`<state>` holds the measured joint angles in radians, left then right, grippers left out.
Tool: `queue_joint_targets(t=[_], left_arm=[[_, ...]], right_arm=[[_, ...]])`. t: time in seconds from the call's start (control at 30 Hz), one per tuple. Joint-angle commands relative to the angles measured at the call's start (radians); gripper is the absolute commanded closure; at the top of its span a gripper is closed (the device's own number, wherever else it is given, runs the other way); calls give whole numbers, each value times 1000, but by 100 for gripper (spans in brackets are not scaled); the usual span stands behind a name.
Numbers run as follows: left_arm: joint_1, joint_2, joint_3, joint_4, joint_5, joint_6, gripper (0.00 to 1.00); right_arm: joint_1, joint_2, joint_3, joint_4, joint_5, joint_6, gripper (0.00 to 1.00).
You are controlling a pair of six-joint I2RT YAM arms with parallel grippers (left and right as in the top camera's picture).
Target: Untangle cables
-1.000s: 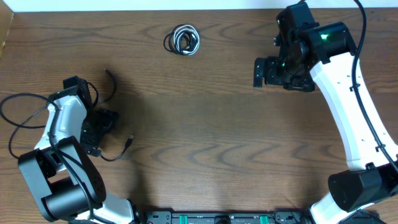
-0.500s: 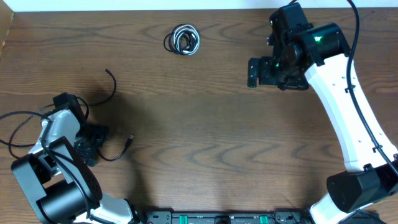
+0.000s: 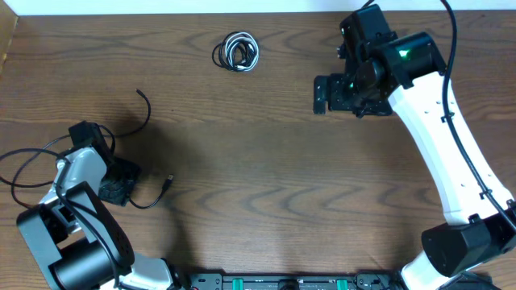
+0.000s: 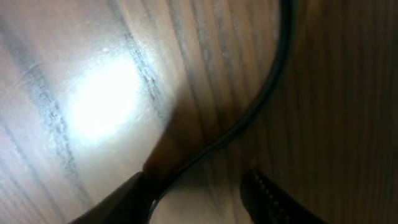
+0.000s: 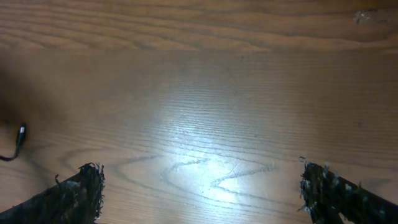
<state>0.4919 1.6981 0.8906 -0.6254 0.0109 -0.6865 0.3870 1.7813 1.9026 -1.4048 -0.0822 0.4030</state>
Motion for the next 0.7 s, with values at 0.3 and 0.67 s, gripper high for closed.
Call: queue_joint_targets(t=[0.3, 0.67], left_arm=[[3, 29, -147, 74, -23, -2, 66], [48, 8, -68, 127, -8, 5, 92]], right_arm=[[18, 5, -1, -2, 0, 8, 1], [21, 5, -1, -11, 1, 8, 1]])
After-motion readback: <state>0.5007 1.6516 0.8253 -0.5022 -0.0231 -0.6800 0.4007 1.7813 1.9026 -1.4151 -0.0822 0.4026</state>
